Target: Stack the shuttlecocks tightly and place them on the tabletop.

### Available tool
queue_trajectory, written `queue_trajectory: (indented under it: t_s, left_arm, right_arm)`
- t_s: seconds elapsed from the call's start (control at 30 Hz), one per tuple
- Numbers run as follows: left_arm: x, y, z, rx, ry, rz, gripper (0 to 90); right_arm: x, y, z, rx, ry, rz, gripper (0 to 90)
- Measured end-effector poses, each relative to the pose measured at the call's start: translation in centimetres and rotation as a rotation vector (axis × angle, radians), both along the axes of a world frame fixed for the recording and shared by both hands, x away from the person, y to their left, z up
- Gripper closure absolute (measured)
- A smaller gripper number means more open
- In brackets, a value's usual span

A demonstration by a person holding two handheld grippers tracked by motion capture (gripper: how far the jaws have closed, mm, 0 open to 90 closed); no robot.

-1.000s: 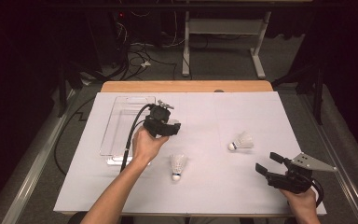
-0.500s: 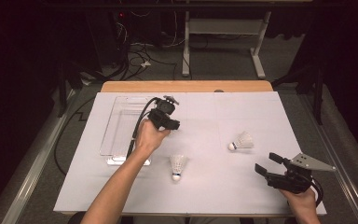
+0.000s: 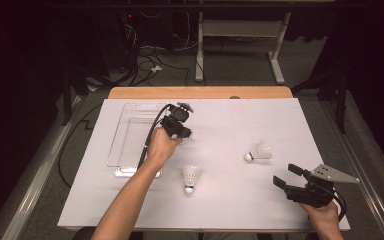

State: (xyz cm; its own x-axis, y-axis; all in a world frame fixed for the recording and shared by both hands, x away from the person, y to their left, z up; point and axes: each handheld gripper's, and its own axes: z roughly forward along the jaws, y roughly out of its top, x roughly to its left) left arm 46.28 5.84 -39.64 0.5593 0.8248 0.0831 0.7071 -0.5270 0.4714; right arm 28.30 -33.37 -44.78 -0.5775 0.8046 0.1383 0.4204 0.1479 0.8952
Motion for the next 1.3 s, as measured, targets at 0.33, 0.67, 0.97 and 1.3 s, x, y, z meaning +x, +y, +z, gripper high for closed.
queue_trajectory:
  t_s: [0.33, 0.67, 0.97, 1.3]
  left_arm:
    - [0.6, -0.3, -0.5, 0.029, 0.019, 0.004, 70.3]
    - [0.5, -0.3, -0.2, 0.042, 0.025, -0.014, 89.6]
    - [0.1, -0.7, 0.5, 0.022, 0.061, -0.044, 89.9]
    - [-0.9, -2.1, 1.1, 0.002, 0.128, -0.099, 89.8]
  right_arm:
    - [0.0, -0.2, 0.0, 0.02, 0.009, 0.004, 21.8]
    - [0.0, -0.3, -0.1, 0.029, 0.014, 0.005, 21.8]
    - [0.1, -0.3, -0.1, 0.034, 0.016, 0.004, 21.8]
    - [0.1, -0.3, -0.1, 0.033, 0.015, 0.003, 21.8]
